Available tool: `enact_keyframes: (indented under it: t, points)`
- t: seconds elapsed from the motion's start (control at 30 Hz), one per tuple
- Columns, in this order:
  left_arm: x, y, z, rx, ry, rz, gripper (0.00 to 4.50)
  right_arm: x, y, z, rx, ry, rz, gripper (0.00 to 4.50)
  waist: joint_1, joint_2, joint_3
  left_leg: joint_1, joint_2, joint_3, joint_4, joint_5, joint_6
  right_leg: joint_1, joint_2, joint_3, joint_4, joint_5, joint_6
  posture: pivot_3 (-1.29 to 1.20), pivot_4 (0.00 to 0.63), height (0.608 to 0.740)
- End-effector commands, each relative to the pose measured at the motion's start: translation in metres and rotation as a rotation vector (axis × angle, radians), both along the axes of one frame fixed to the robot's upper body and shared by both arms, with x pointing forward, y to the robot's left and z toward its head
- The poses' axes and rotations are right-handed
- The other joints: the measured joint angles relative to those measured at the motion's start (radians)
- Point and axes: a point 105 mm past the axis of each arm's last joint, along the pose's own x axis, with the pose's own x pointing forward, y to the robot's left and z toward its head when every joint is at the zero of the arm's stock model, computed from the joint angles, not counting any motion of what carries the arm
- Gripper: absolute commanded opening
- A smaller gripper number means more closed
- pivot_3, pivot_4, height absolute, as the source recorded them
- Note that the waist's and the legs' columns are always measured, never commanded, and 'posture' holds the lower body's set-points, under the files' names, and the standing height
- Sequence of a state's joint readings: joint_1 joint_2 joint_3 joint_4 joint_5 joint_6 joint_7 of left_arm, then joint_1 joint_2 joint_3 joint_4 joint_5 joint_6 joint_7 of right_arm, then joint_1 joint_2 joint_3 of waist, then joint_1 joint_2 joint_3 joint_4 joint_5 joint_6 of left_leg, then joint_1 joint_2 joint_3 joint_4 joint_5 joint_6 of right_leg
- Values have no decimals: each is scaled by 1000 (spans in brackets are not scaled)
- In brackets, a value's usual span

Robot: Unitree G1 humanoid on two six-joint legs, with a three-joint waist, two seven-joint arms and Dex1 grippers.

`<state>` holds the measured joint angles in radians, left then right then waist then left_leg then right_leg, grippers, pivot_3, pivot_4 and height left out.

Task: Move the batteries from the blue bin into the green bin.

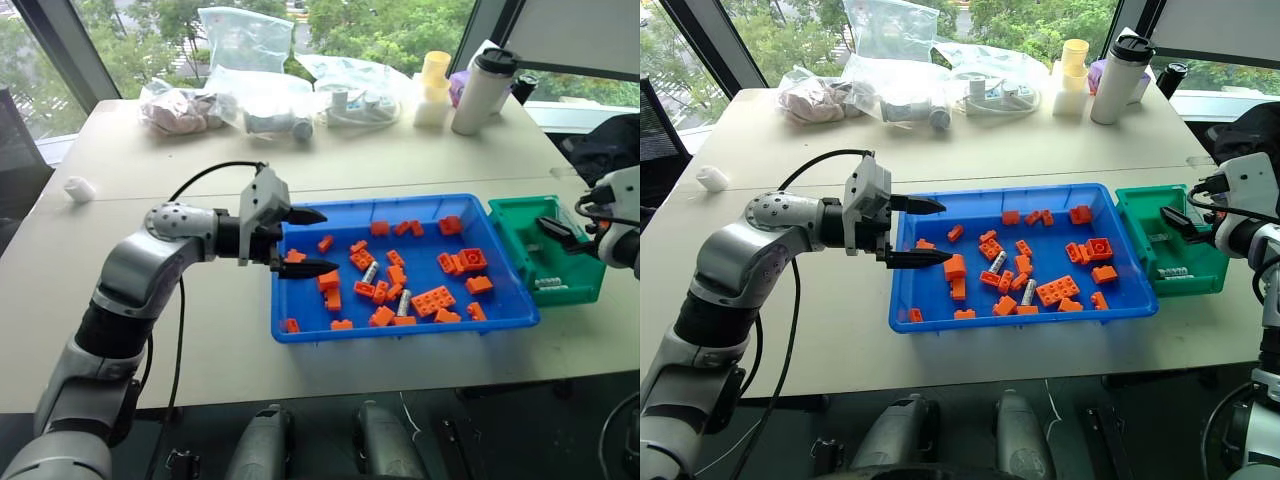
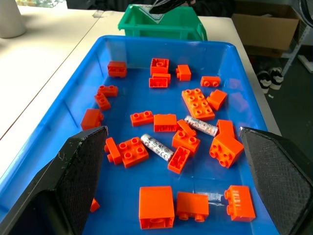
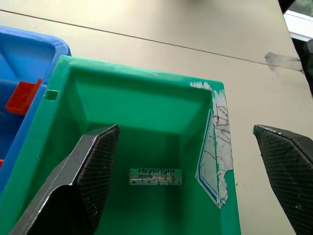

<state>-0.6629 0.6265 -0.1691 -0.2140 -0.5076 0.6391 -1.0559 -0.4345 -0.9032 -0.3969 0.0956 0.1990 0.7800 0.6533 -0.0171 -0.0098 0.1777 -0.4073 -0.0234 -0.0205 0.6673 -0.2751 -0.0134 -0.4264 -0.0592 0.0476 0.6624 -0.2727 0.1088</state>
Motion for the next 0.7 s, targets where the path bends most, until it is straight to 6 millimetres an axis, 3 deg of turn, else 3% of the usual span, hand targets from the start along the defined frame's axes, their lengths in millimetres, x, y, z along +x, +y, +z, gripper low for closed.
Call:
enact_keyframes:
  t: [0.03,0.13,0.27,0.4,0.53,0.7]
  points:
    - [-2,7,10,7,-57,5,4500,-2,55,31,-26,-59,268,4423,-1,0,0,0,0,0,0,0,0,0,0,0,0,0,0,0,150,740]
    - [-7,19,4,82,-52,8,4500,-14,123,16,-33,38,571,4423,-6,0,0,0,2,0,0,0,0,0,2,0,0,0,0,0,150,740]
    - [-6,38,-14,254,-92,49,4500,-12,166,-6,-39,104,716,4423,-1,0,0,0,2,-1,0,0,0,0,2,0,-1,0,0,0,150,740]
    - [-10,35,-5,197,-89,53,4500,-13,193,-28,-54,178,830,4423,15,-1,1,-2,0,-2,1,0,0,0,-1,-2,-1,0,0,0,150,740]
    - [-14,35,-5,193,-85,61,4500,-41,225,-45,-34,305,1040,4423,15,-1,1,-2,-1,-2,1,-1,1,0,-1,-2,-2,0,0,0,150,740]
    - [-15,35,-5,184,-84,77,4500,-50,235,-53,-64,354,1123,4423,4,-1,1,-2,0,-3,1,-1,1,0,-1,-3,-2,0,0,0,150,740]
